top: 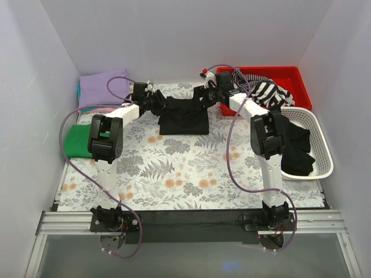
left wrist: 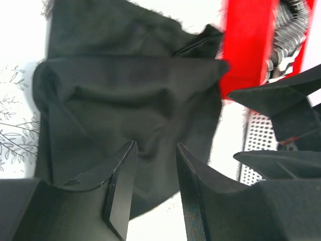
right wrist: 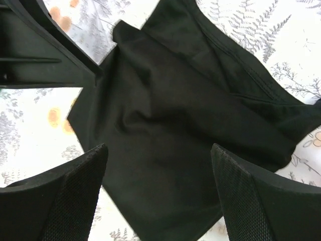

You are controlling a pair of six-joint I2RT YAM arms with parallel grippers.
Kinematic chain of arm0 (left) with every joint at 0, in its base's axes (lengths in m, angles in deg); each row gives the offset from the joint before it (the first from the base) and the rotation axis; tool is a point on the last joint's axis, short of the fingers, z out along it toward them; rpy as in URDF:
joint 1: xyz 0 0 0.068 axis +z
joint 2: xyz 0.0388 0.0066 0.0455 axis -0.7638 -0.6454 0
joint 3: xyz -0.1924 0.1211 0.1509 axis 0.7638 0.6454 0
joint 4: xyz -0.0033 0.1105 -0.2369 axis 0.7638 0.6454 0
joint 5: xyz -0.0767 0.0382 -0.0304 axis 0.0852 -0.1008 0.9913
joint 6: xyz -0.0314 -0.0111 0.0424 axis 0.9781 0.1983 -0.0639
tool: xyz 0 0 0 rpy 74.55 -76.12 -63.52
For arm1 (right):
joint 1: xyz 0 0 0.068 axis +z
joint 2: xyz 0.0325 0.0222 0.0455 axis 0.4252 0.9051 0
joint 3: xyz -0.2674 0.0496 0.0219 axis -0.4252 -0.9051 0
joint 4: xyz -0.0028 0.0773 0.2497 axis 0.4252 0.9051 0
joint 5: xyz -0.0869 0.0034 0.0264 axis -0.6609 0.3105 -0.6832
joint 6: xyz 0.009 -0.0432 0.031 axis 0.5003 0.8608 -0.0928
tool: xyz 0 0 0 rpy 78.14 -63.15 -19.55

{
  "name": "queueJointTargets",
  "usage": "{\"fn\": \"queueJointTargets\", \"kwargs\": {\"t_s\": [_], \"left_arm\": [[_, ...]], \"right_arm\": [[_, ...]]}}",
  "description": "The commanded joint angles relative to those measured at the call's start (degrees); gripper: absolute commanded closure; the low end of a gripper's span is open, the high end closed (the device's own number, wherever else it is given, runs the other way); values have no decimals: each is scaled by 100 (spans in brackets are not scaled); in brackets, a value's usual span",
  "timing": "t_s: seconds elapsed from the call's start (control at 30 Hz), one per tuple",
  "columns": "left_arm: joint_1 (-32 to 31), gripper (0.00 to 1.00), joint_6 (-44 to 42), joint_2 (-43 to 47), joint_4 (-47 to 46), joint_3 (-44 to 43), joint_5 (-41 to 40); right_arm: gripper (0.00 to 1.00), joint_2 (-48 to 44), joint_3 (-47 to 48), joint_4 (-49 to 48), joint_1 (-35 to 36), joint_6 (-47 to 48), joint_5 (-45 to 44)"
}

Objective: Fold and stack the t-shirts
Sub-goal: Fold the tshirt

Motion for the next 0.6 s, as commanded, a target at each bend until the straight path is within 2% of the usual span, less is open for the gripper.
{"fn": "queueJointTargets", "kwargs": {"t_s": [0.0,0.3,0.47,0.57], "left_arm": [[4,65,58,-263,-95,-356,280],[13,65,-118,-1492,-191,-1780,-141],[65,62,-83,-1819,-850,-1914,-466],[118,62,-12,-1977,-912,-2010,-537]], "right_arm": [[12,441,351,108,-16,-90,233],[10,1541,1406,196,-25,-248,-215],[6,1656,1643,187,-25,-195,-470],[6,1726,1679,126,-25,-169,-348]]}}
